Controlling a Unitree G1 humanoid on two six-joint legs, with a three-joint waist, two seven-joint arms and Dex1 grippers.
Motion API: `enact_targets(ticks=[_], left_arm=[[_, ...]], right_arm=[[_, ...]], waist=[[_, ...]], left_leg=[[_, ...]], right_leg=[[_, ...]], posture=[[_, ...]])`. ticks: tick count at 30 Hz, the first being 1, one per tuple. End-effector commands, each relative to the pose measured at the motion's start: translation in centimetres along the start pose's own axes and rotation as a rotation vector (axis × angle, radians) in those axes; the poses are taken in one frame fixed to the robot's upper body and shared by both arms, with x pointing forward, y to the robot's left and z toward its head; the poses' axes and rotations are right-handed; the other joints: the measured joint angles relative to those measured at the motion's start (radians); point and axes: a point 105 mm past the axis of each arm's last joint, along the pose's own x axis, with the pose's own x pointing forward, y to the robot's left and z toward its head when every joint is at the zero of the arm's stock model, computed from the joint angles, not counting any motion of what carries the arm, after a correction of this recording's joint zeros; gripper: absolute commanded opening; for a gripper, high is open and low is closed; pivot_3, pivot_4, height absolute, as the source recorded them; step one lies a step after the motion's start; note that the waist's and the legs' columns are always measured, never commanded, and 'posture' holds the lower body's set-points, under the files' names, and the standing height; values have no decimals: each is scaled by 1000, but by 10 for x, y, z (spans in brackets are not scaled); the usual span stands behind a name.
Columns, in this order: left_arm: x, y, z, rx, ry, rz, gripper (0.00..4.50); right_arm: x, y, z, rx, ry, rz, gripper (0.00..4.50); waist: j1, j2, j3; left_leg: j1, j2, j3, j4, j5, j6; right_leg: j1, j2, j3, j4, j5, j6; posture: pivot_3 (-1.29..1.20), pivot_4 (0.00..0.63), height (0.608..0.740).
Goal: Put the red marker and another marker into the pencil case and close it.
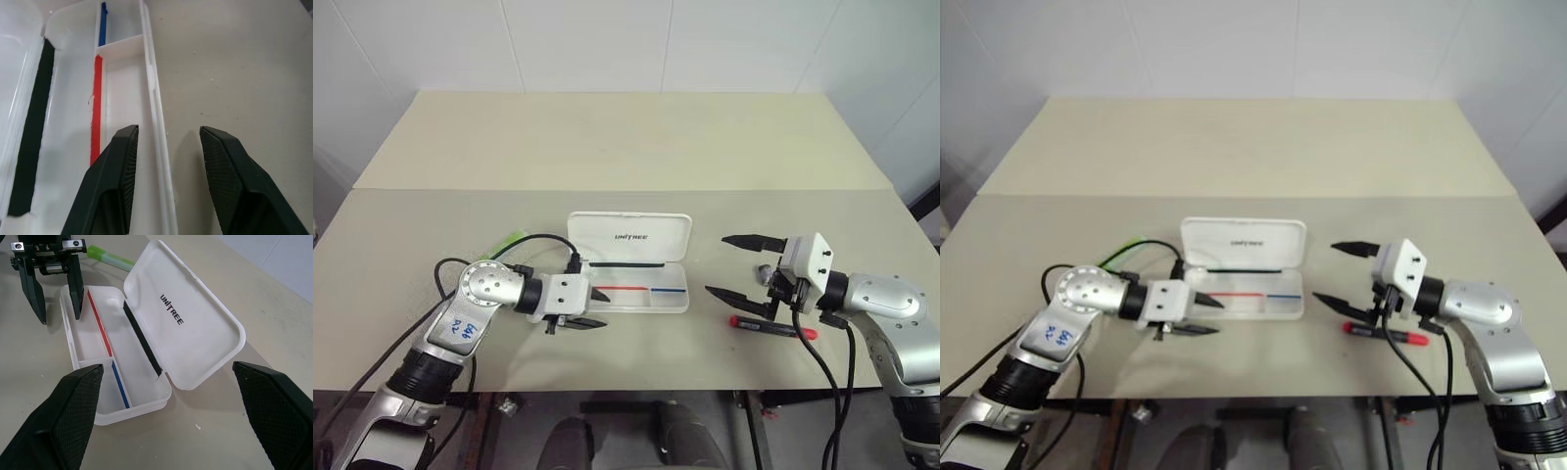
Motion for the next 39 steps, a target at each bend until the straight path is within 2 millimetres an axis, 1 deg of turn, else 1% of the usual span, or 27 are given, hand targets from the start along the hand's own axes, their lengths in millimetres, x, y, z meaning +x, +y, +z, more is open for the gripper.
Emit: enact_targets(ticks=[1,2,5,6,8,11,17,20,23,26,28,30,34,39], left_arm=[[-27,26,33,-27,-203,192,2983],[-35,29,40,-32,-262,206,3314],[-49,22,56,-67,-367,141,4277],[-54,18,62,-104,-401,103,4418],[-62,12,71,-168,-435,40,4418],[-68,6,76,-193,-431,-12,4418],[-75,-2,75,-186,-374,-68,4418],[-79,-2,69,-185,-335,-69,4418],[-80,-2,66,-183,-325,-64,4418],[-80,-3,66,-186,-328,-57,4418],[-81,-4,65,-187,-321,-57,4418],[-83,-3,63,-186,-316,-51,4418],[-84,-1,63,-177,-312,-37,4418],[-85,-1,61,-172,-308,-34,4418]], right_arm=[[0,-5,7,-11,-24,6,4500],[-1,-8,5,-20,-1,9,4500],[-7,-15,-3,-32,62,22,4500],[-11,-17,-7,-31,93,37,4500],[-20,-19,-15,-21,160,70,4500],[-29,-20,-24,2,230,108,4500],[-56,-18,-56,47,493,148,4500],[-64,-9,-66,108,584,192,4500],[-66,0,-69,129,605,221,4500],[-65,11,-76,145,625,253,4500],[-63,15,-78,149,621,261,4500],[-59,13,-79,142,606,241,4500],[-55,5,-87,123,610,182,4500],[-58,6,-92,113,622,189,4500]], waist=[[1,0,0],[1,-1,0],[1,-1,1],[1,-1,1],[0,-1,1],[0,-1,1],[-1,-1,1],[-1,-1,1],[-3,-1,1],[-3,-2,1],[-5,-2,1],[-7,-2,2],[-20,-4,2],[-29,-7,3]], left_leg=[[0,1,0,0,0,0],[0,1,0,0,0,0],[0,1,0,1,0,0],[0,1,1,1,0,0],[0,0,1,1,0,0],[0,0,1,0,0,1],[0,-1,2,0,-1,1],[0,-1,2,0,-1,1],[1,0,2,0,-1,1],[1,-1,2,1,-1,1],[1,-1,3,1,-1,1],[1,-1,3,1,-1,1],[1,0,3,1,-1,1],[2,0,4,2,0,2]], right_leg=[[0,0,0,0,0,0],[0,0,0,1,0,0],[0,-1,0,0,1,1],[0,-1,0,0,1,1],[0,-1,0,-1,1,1],[0,0,0,-1,1,1],[0,0,1,-1,0,1],[0,0,1,-2,0,0],[0,0,1,-2,0,0],[0,0,1,-2,0,0],[0,0,2,-2,0,1],[-1,0,3,-2,0,1],[0,0,3,-2,0,1],[0,0,5,-2,1,1]], posture=[[0,150,740],[0,150,740],[0,150,740],[0,150,740],[0,150,740],[0,150,740],[0,150,740],[0,150,740],[0,150,740],[0,150,740],[0,150,740],[0,150,740],[0,150,740],[0,150,740]])
